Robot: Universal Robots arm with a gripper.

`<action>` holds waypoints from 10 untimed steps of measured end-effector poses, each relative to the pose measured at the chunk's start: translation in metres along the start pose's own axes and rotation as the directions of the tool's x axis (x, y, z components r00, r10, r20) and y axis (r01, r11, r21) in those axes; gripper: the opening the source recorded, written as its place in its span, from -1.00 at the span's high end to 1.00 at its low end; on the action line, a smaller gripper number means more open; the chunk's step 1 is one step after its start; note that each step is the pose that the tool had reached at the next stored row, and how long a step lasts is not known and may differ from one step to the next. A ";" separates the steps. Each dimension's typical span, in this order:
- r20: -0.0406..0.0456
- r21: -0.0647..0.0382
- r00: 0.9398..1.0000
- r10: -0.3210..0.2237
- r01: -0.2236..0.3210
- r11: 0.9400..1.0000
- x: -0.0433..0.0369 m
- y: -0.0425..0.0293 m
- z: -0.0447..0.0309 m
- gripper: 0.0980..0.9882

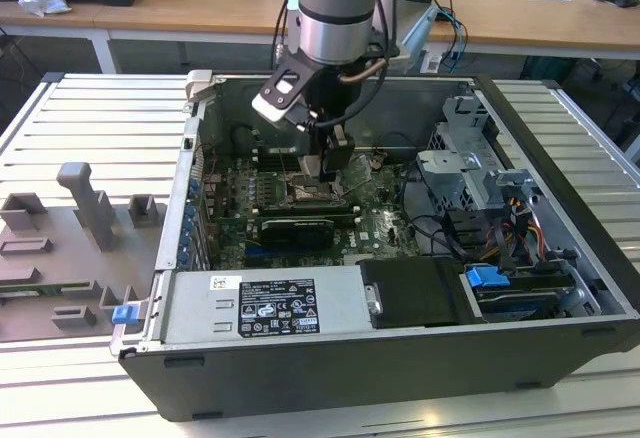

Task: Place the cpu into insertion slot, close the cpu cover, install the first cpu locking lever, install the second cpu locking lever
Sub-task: 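Place the cpu into insertion slot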

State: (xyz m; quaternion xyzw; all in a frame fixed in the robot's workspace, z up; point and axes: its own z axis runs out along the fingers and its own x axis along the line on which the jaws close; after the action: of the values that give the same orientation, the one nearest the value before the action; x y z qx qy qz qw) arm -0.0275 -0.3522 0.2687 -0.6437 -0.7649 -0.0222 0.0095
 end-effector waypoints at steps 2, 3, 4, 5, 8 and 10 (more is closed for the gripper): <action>0.000 0.000 1.000 0.000 0.000 1.000 0.0000 0.0000 0.0008 0.00; 0.000 0.000 1.000 0.000 0.000 1.000 0.0000 0.0000 0.0014 0.00; 0.000 0.000 1.000 0.000 0.000 1.000 -0.0001 -0.0001 0.0022 0.00; 0.000 0.000 1.000 0.000 0.000 1.000 -0.0001 -0.0001 0.0031 0.00; 0.000 0.000 1.000 0.000 0.000 1.000 -0.0002 -0.0001 0.0050 0.00; 0.000 0.000 1.000 0.000 0.000 1.000 -0.0003 -0.0001 0.0059 0.00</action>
State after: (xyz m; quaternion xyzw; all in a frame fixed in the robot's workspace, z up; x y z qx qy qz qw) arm -0.0275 -0.3522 0.2628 -0.6437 -0.7649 -0.0221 0.0097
